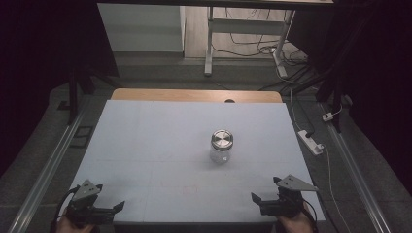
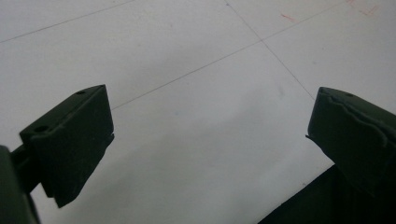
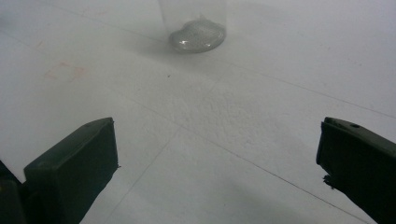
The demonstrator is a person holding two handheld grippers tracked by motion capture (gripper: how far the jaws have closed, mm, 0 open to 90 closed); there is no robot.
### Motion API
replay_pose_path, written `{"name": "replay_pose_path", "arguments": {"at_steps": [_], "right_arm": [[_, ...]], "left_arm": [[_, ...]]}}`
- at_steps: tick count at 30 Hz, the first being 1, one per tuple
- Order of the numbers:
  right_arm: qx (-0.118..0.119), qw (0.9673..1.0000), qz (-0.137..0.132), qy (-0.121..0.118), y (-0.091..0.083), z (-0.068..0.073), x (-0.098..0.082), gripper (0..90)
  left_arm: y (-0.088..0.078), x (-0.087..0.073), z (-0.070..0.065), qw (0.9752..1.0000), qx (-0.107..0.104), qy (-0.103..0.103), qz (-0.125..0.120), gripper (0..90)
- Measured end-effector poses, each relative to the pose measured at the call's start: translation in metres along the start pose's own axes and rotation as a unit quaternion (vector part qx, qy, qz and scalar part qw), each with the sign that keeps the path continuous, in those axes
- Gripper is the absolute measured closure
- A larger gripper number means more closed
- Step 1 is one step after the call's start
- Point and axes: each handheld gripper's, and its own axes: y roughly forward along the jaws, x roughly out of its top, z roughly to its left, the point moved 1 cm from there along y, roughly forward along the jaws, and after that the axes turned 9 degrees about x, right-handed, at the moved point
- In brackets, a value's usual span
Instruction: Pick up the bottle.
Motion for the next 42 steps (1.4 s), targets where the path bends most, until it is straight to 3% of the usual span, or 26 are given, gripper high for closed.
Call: {"name": "replay_pose_path", "arguments": {"at_steps": [24, 42], "right_arm": [[0.011, 0.9998, 0.016, -0.005, 0.003, 0.0, 0.001, 0.0], [0.029, 0.9987, 0.007, -0.042, 0.012, 0.007, 0.016, 0.0]], "left_arm": [[0.001, 0.0, 0.0, 1.0, -0.006, 0.002, 0.005, 1.0], [0.001, 0.001, 0.001, 1.0, -0.007, -0.002, -0.001, 0.0]]}}
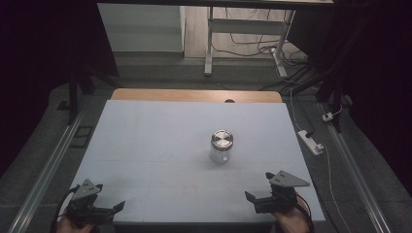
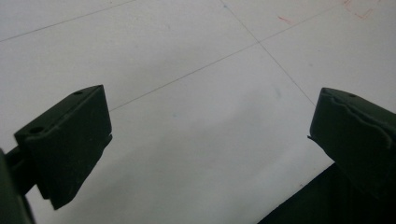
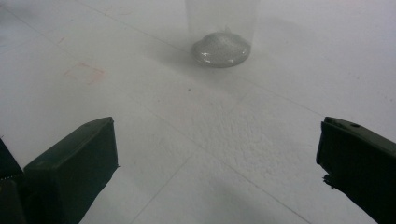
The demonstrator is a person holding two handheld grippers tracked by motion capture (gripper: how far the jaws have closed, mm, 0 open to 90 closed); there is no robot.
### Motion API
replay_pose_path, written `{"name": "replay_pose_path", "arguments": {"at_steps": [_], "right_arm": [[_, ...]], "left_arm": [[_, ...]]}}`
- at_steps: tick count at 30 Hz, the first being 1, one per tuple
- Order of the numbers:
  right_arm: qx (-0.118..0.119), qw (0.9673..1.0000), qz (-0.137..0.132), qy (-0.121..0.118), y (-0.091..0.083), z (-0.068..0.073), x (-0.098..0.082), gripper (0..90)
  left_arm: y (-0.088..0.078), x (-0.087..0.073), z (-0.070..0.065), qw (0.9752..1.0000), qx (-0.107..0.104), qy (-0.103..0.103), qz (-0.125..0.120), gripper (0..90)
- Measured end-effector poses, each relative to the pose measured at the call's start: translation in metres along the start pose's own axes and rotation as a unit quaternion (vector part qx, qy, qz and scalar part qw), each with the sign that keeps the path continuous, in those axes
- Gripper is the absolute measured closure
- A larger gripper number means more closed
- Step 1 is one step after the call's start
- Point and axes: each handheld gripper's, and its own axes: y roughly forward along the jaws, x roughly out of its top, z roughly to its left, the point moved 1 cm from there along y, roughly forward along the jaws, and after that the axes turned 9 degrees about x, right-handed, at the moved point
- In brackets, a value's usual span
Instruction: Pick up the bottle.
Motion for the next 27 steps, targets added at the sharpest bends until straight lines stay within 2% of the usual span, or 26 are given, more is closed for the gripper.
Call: {"name": "replay_pose_path", "arguments": {"at_steps": [3, 14, 21, 24, 27], "right_arm": [[0.007, 1.0, -0.003, 0.005, 0.003, -0.002, 0.003, 0.0], [0.017, 0.9997, -0.012, -0.015, 0.021, -0.008, 0.021, 0.0], [0.03, 0.9993, -0.007, -0.02, 0.037, -0.01, 0.027, 0.0], [0.042, 0.9989, -0.006, -0.021, 0.045, -0.011, 0.031, 0.0], [0.043, 0.9988, -0.005, -0.023, 0.052, -0.013, 0.035, 0.0]], "left_arm": [[0.0, 0.0, 0.0, 1.0, 0.0, 0.0, 0.002, 0.0], [0.002, 0.001, -0.002, 0.9999, 0.002, 0.011, 0.01, 0.0], [0.002, 0.001, -0.001, 0.9999, 0.0, 0.004, 0.011, 0.0], [0.002, 0.001, -0.001, 0.9999, -0.001, 0.003, 0.011, 0.0], [0.003, 0.001, -0.001, 0.9999, -0.002, 0.002, 0.012, 0.0]]}}
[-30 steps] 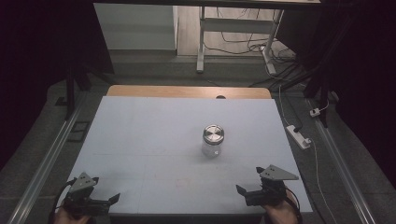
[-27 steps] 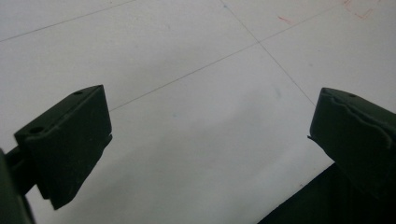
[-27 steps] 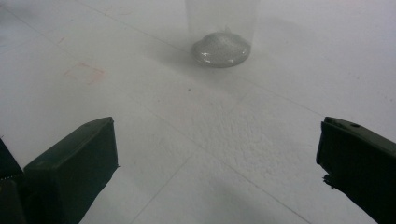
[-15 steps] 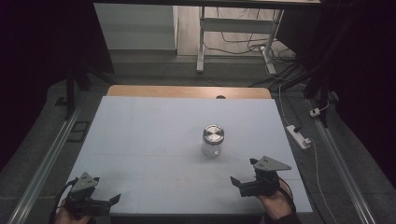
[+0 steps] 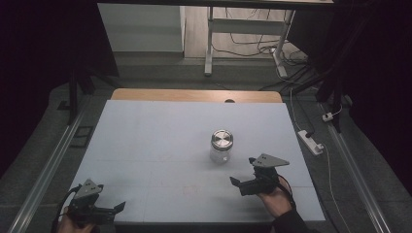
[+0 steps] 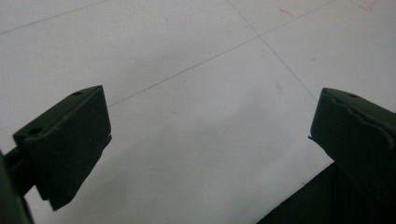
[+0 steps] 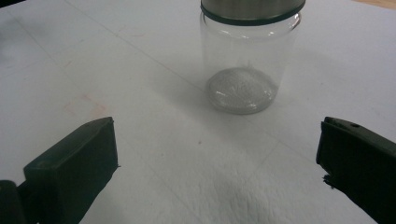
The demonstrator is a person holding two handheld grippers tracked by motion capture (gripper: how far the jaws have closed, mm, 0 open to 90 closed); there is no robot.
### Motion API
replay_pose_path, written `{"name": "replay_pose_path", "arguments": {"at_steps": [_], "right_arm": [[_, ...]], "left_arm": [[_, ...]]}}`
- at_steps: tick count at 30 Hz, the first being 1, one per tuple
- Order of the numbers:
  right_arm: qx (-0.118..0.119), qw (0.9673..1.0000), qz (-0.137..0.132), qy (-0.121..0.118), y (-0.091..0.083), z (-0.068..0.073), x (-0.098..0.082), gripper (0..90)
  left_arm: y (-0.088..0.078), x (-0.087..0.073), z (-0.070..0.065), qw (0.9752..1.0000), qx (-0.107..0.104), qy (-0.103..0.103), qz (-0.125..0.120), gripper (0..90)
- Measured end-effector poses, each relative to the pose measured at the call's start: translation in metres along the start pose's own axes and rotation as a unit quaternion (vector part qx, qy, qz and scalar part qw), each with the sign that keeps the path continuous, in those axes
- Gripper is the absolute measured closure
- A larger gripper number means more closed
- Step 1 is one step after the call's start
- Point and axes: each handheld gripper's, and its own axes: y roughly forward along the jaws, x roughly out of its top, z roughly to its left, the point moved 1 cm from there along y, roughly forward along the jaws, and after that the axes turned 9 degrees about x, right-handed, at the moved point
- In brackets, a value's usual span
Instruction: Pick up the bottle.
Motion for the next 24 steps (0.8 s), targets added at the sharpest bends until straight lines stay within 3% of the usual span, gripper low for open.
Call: {"name": "replay_pose_path", "arguments": {"at_steps": [9, 17, 24], "right_arm": [[-0.011, 0.9999, 0.004, -0.005, 0.017, -0.011, 0.01, 0.0], [0.0, 0.9998, 0.016, 0.013, 0.038, -0.023, 0.019, 0.0], [-0.014, 0.9996, 0.022, 0.007, 0.057, -0.027, 0.026, 0.0]], "left_arm": [[0.0, 0.0, 0.001, 1.0, -0.004, -0.002, 0.0, 0.0], [0.0, 0.0, 0.001, 1.0, -0.005, -0.001, 0.001, 0.0], [0.0, 0.0, 0.002, 1.0, -0.007, -0.005, 0.001, 0.0]]}}
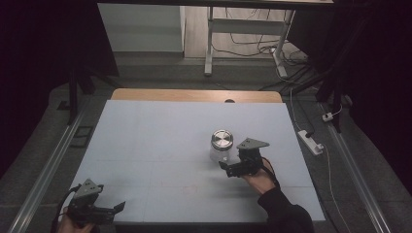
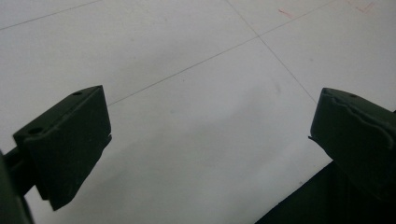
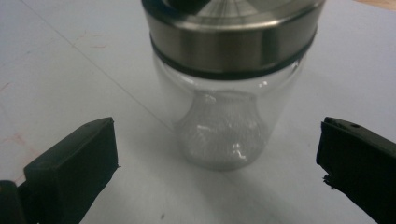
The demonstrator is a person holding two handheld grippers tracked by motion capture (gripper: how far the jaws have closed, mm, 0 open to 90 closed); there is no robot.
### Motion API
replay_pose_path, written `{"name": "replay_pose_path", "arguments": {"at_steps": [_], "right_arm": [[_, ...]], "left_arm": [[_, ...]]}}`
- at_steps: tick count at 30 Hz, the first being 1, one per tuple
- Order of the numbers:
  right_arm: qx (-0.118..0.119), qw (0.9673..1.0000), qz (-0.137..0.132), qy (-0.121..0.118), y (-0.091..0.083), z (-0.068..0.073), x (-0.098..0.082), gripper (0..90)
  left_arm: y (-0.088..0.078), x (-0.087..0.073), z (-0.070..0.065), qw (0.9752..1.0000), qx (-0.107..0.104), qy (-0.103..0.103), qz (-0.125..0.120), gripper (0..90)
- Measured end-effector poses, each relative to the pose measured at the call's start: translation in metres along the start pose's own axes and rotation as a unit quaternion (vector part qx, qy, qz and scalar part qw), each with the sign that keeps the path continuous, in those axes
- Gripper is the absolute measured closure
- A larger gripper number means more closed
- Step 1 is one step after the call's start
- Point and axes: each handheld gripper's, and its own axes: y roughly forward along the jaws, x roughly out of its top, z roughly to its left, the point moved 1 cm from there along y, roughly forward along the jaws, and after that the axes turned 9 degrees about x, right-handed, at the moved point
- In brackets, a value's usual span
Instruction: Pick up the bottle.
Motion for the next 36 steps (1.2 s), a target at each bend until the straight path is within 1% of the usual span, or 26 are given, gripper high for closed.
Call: {"name": "replay_pose_path", "arguments": {"at_steps": [1, 4, 7, 9, 13, 14, 15, 16, 20, 22, 23, 26, 36], "right_arm": [[0.002, 1.0, 0.002, 0.003, 0.006, -0.002, 0.003, 0.0], [0.0, 0.9999, 0.007, -0.008, 0.014, -0.005, 0.007, 0.0], [0.005, 0.9998, 0.008, -0.018, 0.023, -0.006, 0.011, 0.0], [0.006, 0.9996, 0.017, -0.024, 0.03, -0.006, 0.013, 0.0], [0.001, 0.9995, 0.022, -0.023, 0.04, -0.007, 0.016, 0.0], [-0.001, 0.9995, 0.02, -0.024, 0.041, -0.008, 0.017, 0.0], [-0.002, 0.9995, 0.018, -0.026, 0.041, -0.008, 0.017, 0.0], [-0.005, 0.9996, 0.018, -0.024, 0.042, -0.008, 0.018, 0.9], [-0.007, 0.9997, 0.002, -0.022, 0.039, -0.01, 0.019, 7.8], [-0.006, 0.9997, -0.002, -0.025, 0.038, -0.01, 0.018, 12.9], [-0.006, 0.9996, -0.004, -0.026, 0.037, -0.011, 0.018, 13.7], [-0.003, 0.9996, -0.009, -0.026, 0.036, -0.011, 0.017, 14.3], [-0.004, 0.9995, -0.003, -0.031, 0.035, -0.011, 0.018, 15.1]], "left_arm": [[0.0, 0.0, 0.0, 1.0, -0.001, -0.001, -0.001, 0.0], [0.0, 0.0, 0.001, 1.0, -0.002, -0.001, -0.002, 0.0], [0.0, 0.0, 0.001, 1.0, -0.003, -0.001, -0.003, 0.0], [0.0, 0.0, 0.001, 1.0, -0.003, -0.002, -0.003, 0.0], [0.0, 0.0, 0.001, 1.0, -0.005, -0.001, -0.004, 0.0], [-0.001, 0.0, 0.001, 1.0, -0.005, -0.002, -0.004, 0.0], [-0.001, 0.0, 0.001, 1.0, -0.005, -0.001, -0.004, 0.0], [-0.001, -0.001, 0.001, 1.0, -0.005, -0.001, -0.004, 0.0], [-0.001, 0.0, 0.001, 1.0, -0.006, -0.001, -0.005, 0.0], [-0.001, 0.0, 0.001, 1.0, -0.006, 0.0, -0.005, 0.0], [0.0, 0.0, 0.001, 1.0, -0.006, 0.0, -0.005, 0.0], [0.0, 0.0, 0.001, 1.0, -0.006, 0.0, -0.004, 0.0], [0.0, 0.0, 0.001, 1.0, -0.008, 0.001, -0.004, 0.0]]}}
